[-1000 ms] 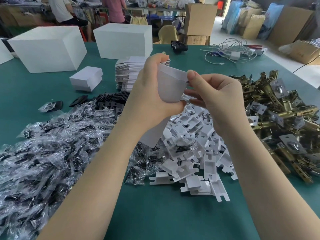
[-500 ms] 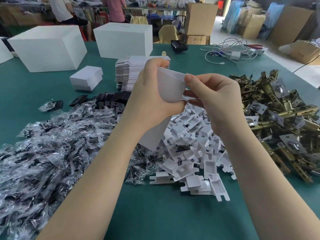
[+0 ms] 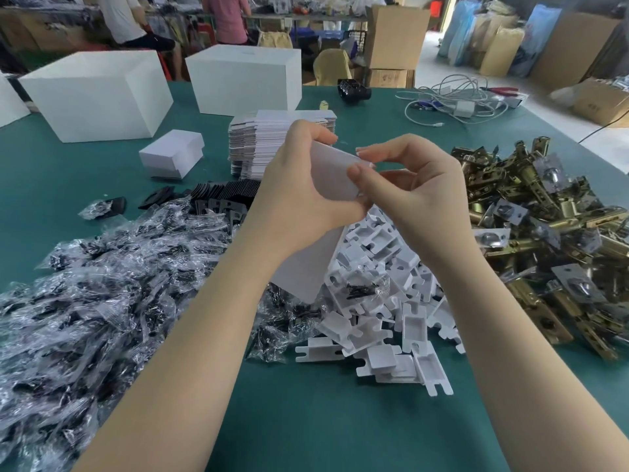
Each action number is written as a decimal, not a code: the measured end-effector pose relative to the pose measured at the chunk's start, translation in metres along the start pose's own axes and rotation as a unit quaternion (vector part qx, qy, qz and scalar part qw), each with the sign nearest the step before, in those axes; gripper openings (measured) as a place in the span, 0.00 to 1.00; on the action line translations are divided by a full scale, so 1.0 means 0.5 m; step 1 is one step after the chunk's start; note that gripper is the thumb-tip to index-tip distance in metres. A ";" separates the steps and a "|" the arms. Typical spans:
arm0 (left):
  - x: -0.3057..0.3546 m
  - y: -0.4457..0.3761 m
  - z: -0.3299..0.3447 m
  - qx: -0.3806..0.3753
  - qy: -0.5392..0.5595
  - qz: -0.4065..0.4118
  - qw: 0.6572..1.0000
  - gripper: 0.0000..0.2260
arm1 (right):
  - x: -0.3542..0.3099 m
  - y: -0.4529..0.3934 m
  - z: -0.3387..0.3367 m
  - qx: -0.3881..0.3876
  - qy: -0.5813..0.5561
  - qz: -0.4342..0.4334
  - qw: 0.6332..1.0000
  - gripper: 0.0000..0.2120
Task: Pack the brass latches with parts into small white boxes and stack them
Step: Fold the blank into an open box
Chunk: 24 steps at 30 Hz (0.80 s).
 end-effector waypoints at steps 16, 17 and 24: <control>-0.022 -0.005 0.015 0.193 0.225 -0.176 0.939 0.21 | 0.047 0.012 0.023 -0.170 0.100 0.182 0.963 0.19; -0.026 -0.006 0.014 0.181 0.176 -0.152 0.955 0.20 | 0.049 0.006 0.017 -0.149 0.087 0.188 0.967 0.17; -0.064 -0.025 -0.013 0.052 0.110 -0.091 0.988 0.12 | 0.060 -0.022 -0.050 -0.174 -0.153 0.363 0.903 0.19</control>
Point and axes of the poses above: each hand's wrist, its own y-axis away from the middle knuckle, its own z-axis out of the palm, x = y × z, the point moved 2 cm from there along -y, towards the middle knuckle, and after that the axes turned 11 degrees about x, right-handed, at the moved point
